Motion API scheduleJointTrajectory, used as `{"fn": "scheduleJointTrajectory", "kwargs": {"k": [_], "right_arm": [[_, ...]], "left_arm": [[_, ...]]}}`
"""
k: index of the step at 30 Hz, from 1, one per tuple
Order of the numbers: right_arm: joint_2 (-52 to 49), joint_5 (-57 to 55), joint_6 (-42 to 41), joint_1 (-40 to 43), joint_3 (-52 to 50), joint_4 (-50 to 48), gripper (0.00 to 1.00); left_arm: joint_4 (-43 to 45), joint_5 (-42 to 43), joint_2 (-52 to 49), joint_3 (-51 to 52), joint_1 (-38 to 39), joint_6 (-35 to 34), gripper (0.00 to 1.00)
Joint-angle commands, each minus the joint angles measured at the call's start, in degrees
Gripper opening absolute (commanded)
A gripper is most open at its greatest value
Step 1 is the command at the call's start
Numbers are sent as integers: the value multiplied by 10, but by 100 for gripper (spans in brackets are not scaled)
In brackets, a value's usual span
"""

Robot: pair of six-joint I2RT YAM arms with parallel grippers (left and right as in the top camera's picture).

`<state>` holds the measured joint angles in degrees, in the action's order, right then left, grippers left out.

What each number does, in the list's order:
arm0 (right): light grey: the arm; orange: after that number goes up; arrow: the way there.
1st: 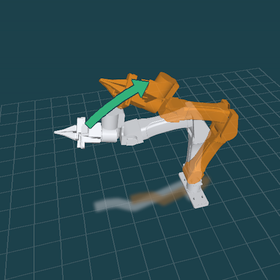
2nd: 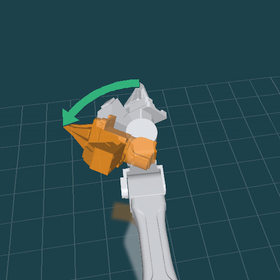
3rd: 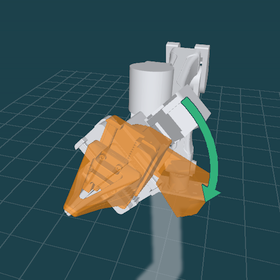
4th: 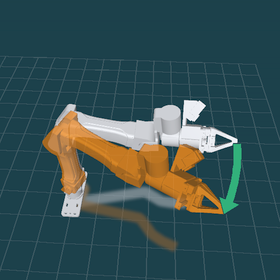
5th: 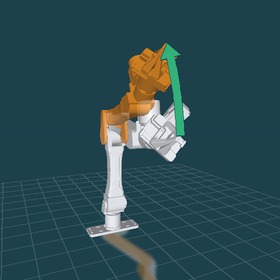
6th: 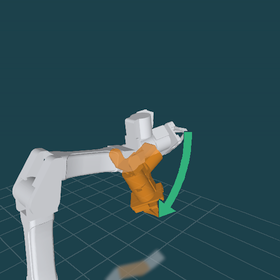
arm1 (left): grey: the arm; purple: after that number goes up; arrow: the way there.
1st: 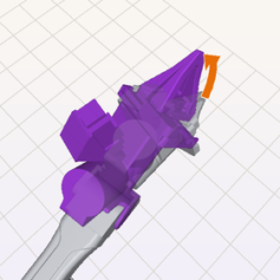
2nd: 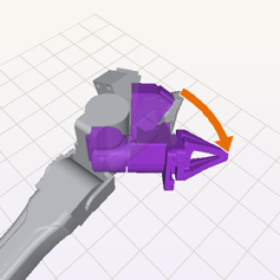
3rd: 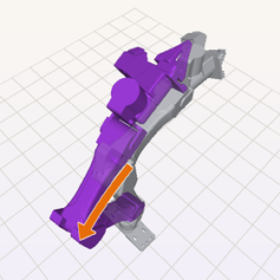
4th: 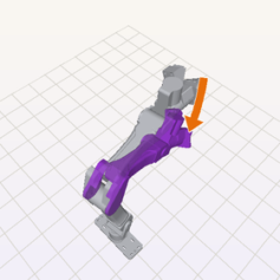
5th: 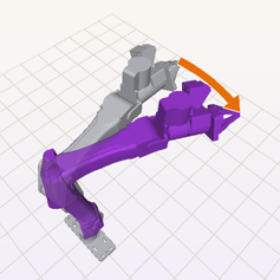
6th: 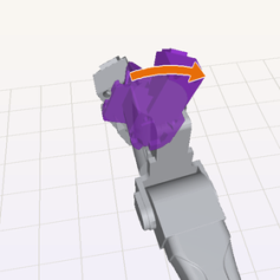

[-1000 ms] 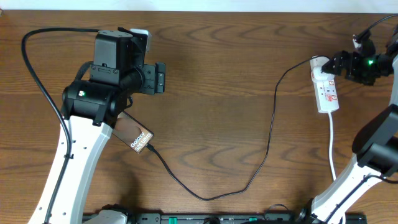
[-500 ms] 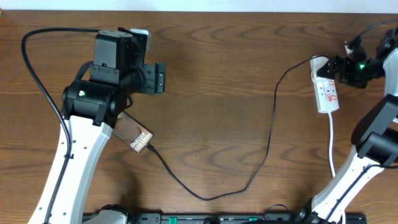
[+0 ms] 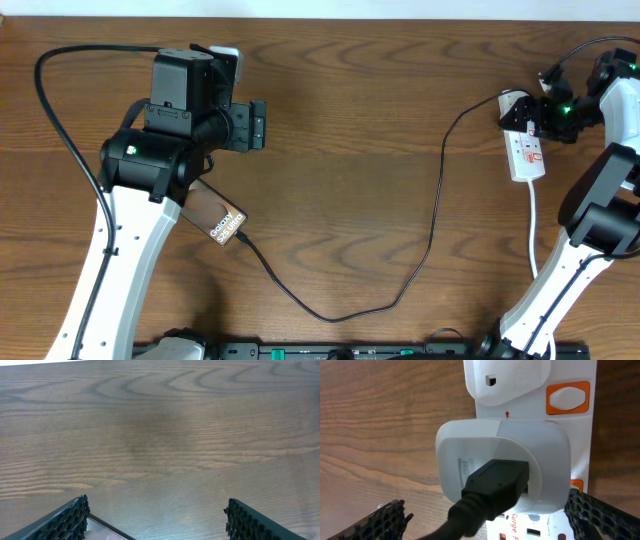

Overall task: Plug charger to phone and switch on socket
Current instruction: 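Press the orange switch beside the charger adapter with the right gripper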

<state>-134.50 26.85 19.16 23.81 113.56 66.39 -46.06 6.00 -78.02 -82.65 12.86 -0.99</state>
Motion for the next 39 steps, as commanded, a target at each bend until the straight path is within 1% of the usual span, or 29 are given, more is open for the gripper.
{"fn": "scheduleJointTrajectory", "kwargs": {"k": [1, 7, 20, 30, 39], "right_arm": [[-9, 23, 8, -18, -2, 2, 99], [-9, 24, -10, -18, -2, 2, 99], [-9, 148, -15, -18, -2, -8, 99], [-9, 131, -24, -18, -2, 6, 99], [-9, 77, -24, -18, -2, 18, 99]], "left_arm": [[0, -7, -1, -9, 1, 12, 86], [0, -7, -1, -9, 1, 12, 86], [-1, -7, -1, -9, 1, 12, 86], [-1, -7, -1, -9, 1, 12, 86], [-1, -7, -1, -9, 1, 12, 86]]}}
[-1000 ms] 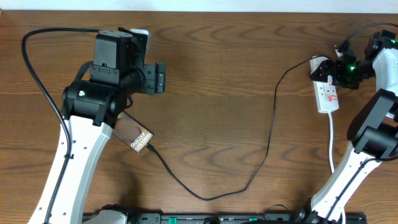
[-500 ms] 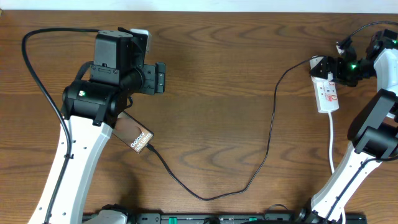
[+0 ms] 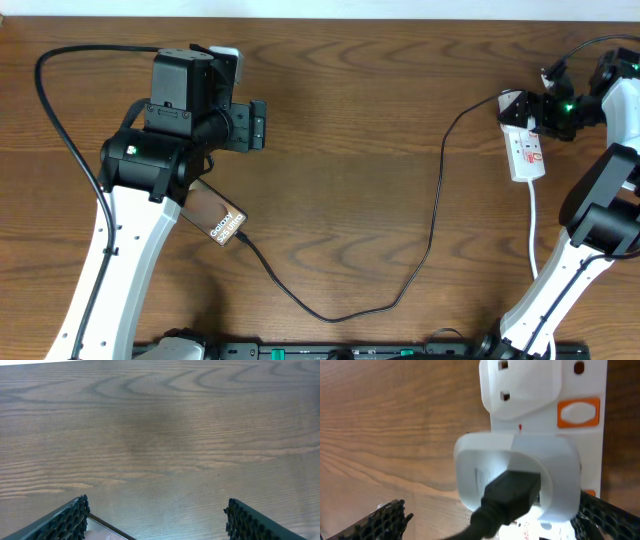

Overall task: Plug charger to phone and switch on socket
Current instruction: 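Press the orange switch beside the charger adapter with the right gripper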

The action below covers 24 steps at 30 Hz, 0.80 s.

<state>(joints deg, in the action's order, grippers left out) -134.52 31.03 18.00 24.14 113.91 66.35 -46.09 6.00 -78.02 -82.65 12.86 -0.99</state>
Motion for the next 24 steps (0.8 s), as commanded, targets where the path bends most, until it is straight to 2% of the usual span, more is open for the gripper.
{"fn": "scheduleJointTrajectory", "kwargs": {"k": [1, 24], "right_arm": [[-9, 17, -13, -21, -5, 18, 99], [-9, -19, -17, -24, -5, -9, 99]], "left_arm": [[-1, -7, -1, -9, 1, 12, 86], [-1, -7, -1, -9, 1, 12, 86]]}}
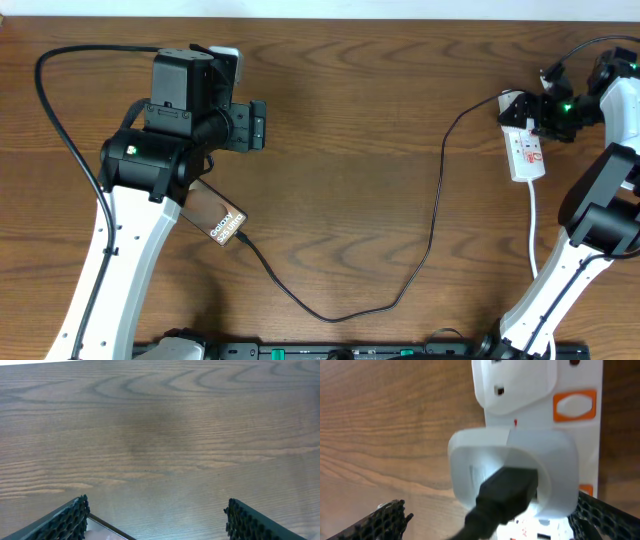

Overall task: Plug charger to phone and switch on socket
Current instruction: 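Press the orange switch beside the charger adapter with the right gripper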

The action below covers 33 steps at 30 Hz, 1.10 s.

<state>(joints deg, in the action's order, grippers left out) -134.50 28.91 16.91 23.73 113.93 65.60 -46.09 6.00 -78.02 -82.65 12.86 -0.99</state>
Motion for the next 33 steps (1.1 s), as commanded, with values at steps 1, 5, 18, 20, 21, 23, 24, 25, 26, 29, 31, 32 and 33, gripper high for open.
{"fn": "scheduleJointTrajectory", "kwargs": {"k": [1, 5, 18, 20, 21, 23, 24, 25, 26, 29, 31, 32, 33], "right_arm": [[-9, -9, -6, -20, -5, -3, 99], [-9, -19, -6, -19, -5, 0, 99], [-9, 2, -17, -20, -5, 7, 99], [-9, 14, -17, -20, -5, 6, 99], [-9, 21, -17, -20, -5, 6, 99], [-9, 37, -17, -20, -5, 6, 99], [-9, 43, -17, -20, -5, 6, 99], [-9, 47, -17, -20, -5, 7, 99], [-9, 49, -19, -21, -5, 7, 99], [-9, 52, -23, -21, -5, 9, 99], [-9, 58, -23, -22, -5, 10, 99], [-9, 58, -25, -24, -5, 12, 99], [-9, 58, -26, -24, -5, 13, 99]], "left_arm": [[-1, -7, -1, -9, 1, 12, 86], [-1, -7, -1, -9, 1, 12, 86], [-1, -7, -1, -9, 1, 12, 86], [-1, -7, -1, -9, 1, 12, 86], [-1, -7, -1, -9, 1, 12, 86], [-1, -7, -1, -9, 1, 12, 86], [-1, -7, -1, -9, 1, 12, 86], [-1, -7, -1, -9, 1, 12, 86], [-1, -7, -1, -9, 1, 12, 86], [-1, -7, -1, -9, 1, 12, 86], [-1, -7, -1, -9, 1, 12, 86], [-1, -7, -1, -9, 1, 12, 86], [-1, -7, -1, -9, 1, 12, 86]]}}
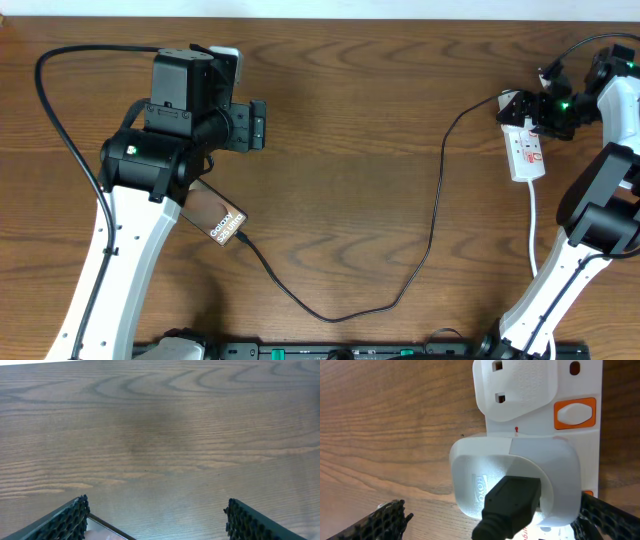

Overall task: Plug charger to phone and switch on socket
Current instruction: 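Press the orange switch beside the charger adapter with the right gripper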

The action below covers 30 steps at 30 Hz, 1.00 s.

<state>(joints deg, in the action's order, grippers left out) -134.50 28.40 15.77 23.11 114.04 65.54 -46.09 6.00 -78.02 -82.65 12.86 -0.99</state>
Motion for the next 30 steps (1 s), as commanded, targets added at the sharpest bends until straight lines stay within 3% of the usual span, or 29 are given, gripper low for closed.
{"fn": "scheduleJointTrajectory", "kwargs": {"k": [1, 7, 18, 30], "right_arm": [[-9, 63, -14, -19, -7, 15, 99], [-9, 63, -14, -22, -18, 16, 99], [-9, 86, -25, -28, -127, -56, 98], [-8, 45, -71, -10, -78, -36, 99]], "left_arm": [[-1, -7, -1, -9, 1, 12, 86], [-1, -7, -1, -9, 1, 12, 86], [-1, -7, -1, -9, 1, 12, 86], [-1, -7, -1, -9, 1, 12, 86]]}}
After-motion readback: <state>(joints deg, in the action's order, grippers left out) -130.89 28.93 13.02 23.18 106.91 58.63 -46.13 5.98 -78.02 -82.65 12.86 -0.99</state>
